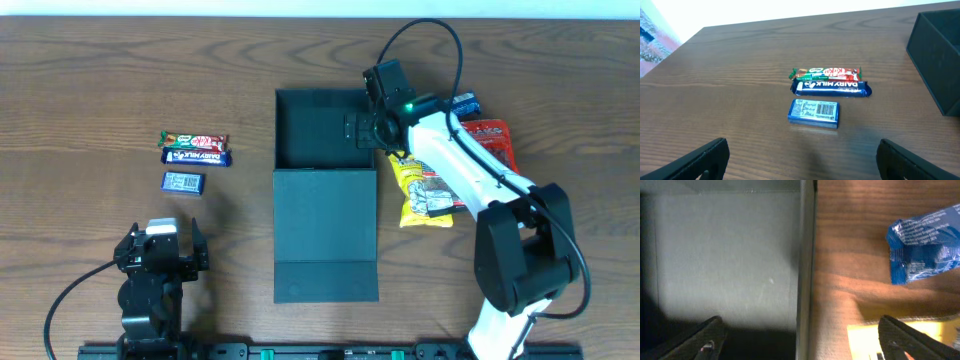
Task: Pack container
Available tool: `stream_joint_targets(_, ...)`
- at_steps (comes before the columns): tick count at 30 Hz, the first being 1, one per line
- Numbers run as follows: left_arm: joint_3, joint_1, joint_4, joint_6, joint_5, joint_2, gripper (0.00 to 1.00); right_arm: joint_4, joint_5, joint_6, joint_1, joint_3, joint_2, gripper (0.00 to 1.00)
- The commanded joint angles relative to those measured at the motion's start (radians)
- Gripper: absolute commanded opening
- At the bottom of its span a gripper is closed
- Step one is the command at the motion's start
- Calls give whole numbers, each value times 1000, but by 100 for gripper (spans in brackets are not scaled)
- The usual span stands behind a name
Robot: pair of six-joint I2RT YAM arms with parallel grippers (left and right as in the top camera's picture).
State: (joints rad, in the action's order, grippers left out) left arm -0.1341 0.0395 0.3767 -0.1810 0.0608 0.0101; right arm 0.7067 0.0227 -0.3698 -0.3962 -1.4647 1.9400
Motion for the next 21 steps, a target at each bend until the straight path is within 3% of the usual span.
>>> stream_joint_targets(1, 21, 6, 4, -6, 18, -5, 95, 57, -1, 98, 14, -94, -63, 99)
stream_joint_targets(9, 21, 6, 4, -6, 17, -5, 95, 141, 59, 259, 36, -156, -238, 99)
stream_joint_targets(12, 21, 6, 4, -6, 17, -5, 95, 255, 230, 241, 72, -156, -280, 99)
stream_joint_targets(15, 21, 6, 4, -6, 17, -5, 95, 354, 257, 164, 150, -149, -288, 99)
stream_joint_targets(21, 21, 6, 4, -6, 17, -5, 95, 287, 251, 112, 252, 37, -285, 98)
